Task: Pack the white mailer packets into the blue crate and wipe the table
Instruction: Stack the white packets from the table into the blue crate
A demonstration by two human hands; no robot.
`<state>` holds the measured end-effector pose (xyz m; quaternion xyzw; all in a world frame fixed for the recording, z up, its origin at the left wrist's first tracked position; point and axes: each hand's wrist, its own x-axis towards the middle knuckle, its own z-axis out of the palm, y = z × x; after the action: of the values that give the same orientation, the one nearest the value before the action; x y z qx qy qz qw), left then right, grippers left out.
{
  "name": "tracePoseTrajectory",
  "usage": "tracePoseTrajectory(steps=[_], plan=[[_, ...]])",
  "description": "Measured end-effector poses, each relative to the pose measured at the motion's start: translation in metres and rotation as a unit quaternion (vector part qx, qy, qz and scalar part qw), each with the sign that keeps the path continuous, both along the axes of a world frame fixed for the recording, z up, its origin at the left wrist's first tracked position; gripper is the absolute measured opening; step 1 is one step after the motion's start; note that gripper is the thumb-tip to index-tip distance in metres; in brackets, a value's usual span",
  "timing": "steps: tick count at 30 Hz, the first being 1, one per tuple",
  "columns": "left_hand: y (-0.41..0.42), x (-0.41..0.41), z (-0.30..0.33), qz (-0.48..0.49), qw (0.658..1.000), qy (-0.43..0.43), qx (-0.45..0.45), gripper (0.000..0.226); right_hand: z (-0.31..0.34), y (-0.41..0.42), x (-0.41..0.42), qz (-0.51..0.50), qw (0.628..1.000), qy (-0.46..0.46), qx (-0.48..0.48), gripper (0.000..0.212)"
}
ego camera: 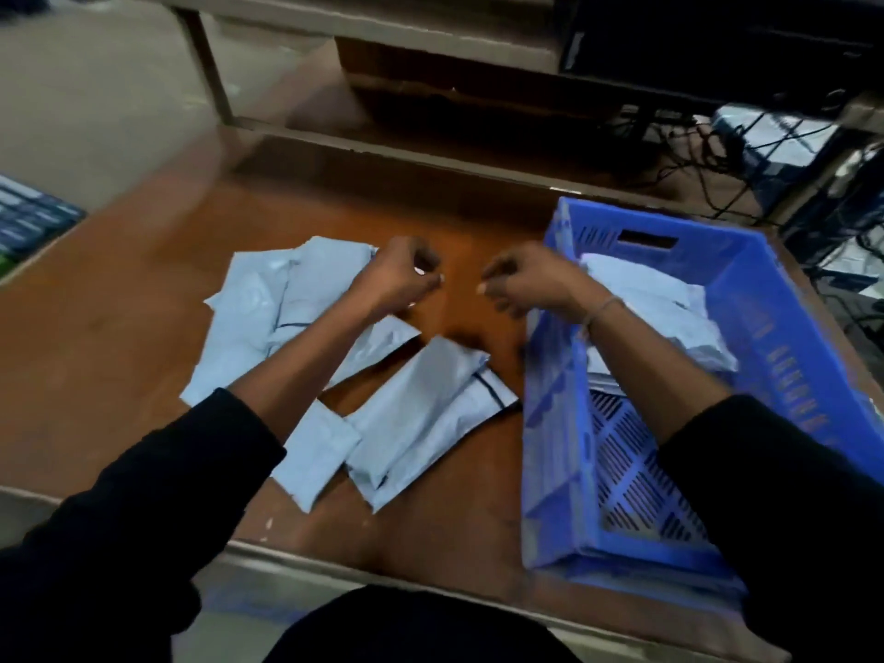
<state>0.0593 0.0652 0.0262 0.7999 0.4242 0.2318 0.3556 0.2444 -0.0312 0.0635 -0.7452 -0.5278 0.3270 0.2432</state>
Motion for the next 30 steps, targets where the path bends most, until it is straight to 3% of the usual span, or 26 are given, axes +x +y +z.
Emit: tracePoseTrajectory(steps=[3, 5, 8, 14, 18, 20, 23, 25, 27, 30], plan=[[0.006, -0.033, -0.015, 0.008, 0.999, 0.045, -0.029, 0.028, -0.017, 0.018, -0.037, 0.082, 0.970, -0.103, -0.204, 0.028], [0.005, -0.046, -0.025, 0.001, 0.997, 0.058, -0.055, 0.028, -0.024, 0.023, -0.056, 0.122, 0.943, -0.169, -0.257, 0.035], [0.002, -0.059, -0.035, -0.020, 0.995, 0.068, -0.067, 0.029, -0.035, 0.030, -0.065, 0.116, 0.928, -0.184, -0.301, 0.042], [-0.003, -0.066, -0.046, -0.050, 0.988, 0.068, -0.129, 0.057, -0.031, 0.036, -0.051, 0.039, 0.945, -0.151, -0.289, 0.021], [-0.006, -0.061, -0.044, -0.099, 0.971, 0.042, -0.215, 0.085, -0.007, 0.045, -0.028, -0.018, 0.974, -0.031, -0.223, 0.013], [-0.004, -0.057, -0.045, -0.119, 0.957, -0.007, -0.265, 0.073, 0.001, 0.051, -0.020, -0.042, 0.986, -0.005, -0.164, 0.023], [-0.004, -0.052, -0.041, -0.072, 0.965, -0.068, -0.245, 0.039, 0.003, 0.049, -0.011, -0.113, 0.988, 0.038, -0.101, 0.007], [-0.001, -0.051, -0.038, -0.010, 0.984, -0.056, -0.170, 0.041, -0.011, 0.044, -0.009, -0.118, 0.982, -0.008, -0.149, 0.006], [0.004, -0.053, -0.035, 0.027, 0.992, -0.040, -0.118, 0.051, -0.028, 0.036, -0.017, -0.046, 0.964, -0.106, -0.241, 0.008], [0.007, -0.055, -0.033, 0.032, 0.990, -0.042, -0.132, 0.057, -0.046, 0.023, -0.040, 0.038, 0.916, -0.183, -0.354, 0.037]])
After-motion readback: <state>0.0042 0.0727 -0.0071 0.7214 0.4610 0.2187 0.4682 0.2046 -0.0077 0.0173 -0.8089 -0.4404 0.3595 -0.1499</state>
